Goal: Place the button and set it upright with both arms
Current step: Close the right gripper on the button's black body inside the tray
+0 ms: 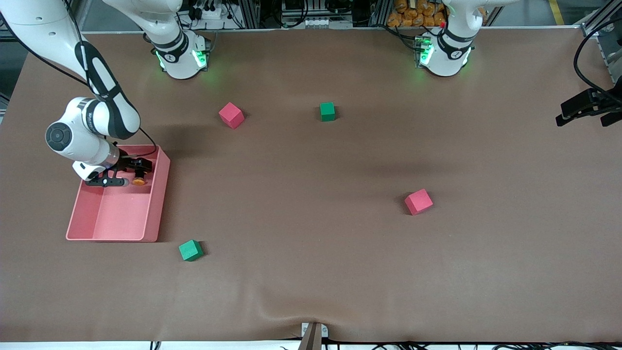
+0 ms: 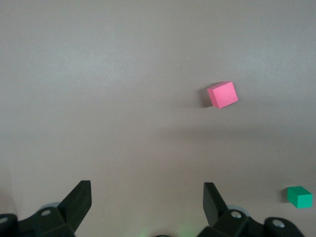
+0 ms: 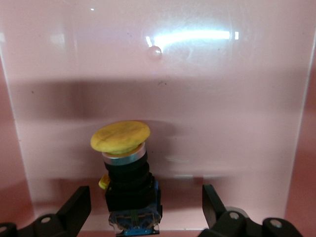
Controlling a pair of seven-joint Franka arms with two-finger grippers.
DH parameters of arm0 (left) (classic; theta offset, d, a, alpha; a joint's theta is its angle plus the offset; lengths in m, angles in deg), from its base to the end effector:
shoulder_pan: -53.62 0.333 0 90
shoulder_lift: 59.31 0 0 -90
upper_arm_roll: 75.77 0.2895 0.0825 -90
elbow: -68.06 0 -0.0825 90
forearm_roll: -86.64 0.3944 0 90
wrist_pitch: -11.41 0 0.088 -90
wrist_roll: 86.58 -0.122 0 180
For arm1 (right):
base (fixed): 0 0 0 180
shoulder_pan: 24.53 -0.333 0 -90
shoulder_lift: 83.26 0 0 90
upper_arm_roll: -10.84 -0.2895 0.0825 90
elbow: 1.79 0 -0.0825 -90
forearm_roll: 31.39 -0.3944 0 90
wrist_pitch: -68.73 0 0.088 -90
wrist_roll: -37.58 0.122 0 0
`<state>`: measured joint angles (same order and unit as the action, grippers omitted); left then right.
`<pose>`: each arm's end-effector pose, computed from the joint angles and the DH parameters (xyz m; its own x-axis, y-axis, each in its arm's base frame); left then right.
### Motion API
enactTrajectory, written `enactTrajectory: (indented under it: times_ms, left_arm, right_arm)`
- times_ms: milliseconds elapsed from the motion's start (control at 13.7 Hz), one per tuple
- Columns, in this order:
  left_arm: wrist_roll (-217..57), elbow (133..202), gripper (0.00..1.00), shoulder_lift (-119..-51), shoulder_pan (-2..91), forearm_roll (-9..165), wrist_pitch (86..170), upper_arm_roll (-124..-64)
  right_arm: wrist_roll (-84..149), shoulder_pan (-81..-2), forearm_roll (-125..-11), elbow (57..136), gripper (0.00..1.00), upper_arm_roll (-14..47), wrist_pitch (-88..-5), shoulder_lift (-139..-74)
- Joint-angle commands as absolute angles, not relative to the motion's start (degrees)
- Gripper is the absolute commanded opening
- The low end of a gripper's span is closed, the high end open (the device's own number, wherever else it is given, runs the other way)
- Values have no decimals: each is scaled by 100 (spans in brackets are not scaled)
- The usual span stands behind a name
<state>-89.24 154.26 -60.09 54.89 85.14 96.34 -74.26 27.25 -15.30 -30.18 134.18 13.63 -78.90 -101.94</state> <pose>0.5590 0.0237 0.5995 0.9994 -0.0002 -0.0345 0.0007 -0.9996 0.0274 0.4758 -0.1031 0.1281 0.9922 -0.0094 -0.1246 -0.0092 -1.0000 0.0023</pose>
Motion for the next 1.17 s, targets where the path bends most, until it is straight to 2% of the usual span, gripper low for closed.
enactTrajectory:
  times_ms: [0, 219, 292, 366, 439, 512, 804, 1097]
  left_arm:
    - [-9072, 15340, 100, -6019, 5537, 8515, 9526, -7454]
    - [-9063, 15349, 100, -6019, 5537, 8515, 9526, -7463]
    - [-9063, 15349, 100, -6019, 5537, 8515, 9526, -7463]
    - [-9063, 15349, 100, -6019, 5537, 8515, 9526, -7454]
    - [-9063, 15349, 100, -6019, 5537, 8515, 9526, -7462]
    - [-9063, 15349, 100, -6019, 5537, 8515, 9526, -7463]
    - [-9063, 15349, 100, -6019, 5537, 8515, 9526, -7463]
    - [-9063, 15349, 100, -6019, 5537, 8515, 9526, -7463]
  right_arm:
    - [2738, -1486, -3043, 13480, 100, 1313, -7963, -10285]
    - [2747, -1486, -3051, 13480, 100, 1313, -7954, -10373]
    - [2739, -1486, -3051, 13480, 89, 1313, -7954, -10382]
    - [2747, -1486, -3051, 13480, 37, 1313, -7954, -10383]
    - [2747, -1486, -3051, 13471, 15, 1313, -7954, -10383]
    - [2747, -1486, -3051, 13480, 9, 1313, -7954, -10383]
    - [2747, -1495, -3051, 13462, 5, 1304, -7954, -10365]
    - [2712, -1522, -3043, 13427, 5, 1295, -7849, -9910]
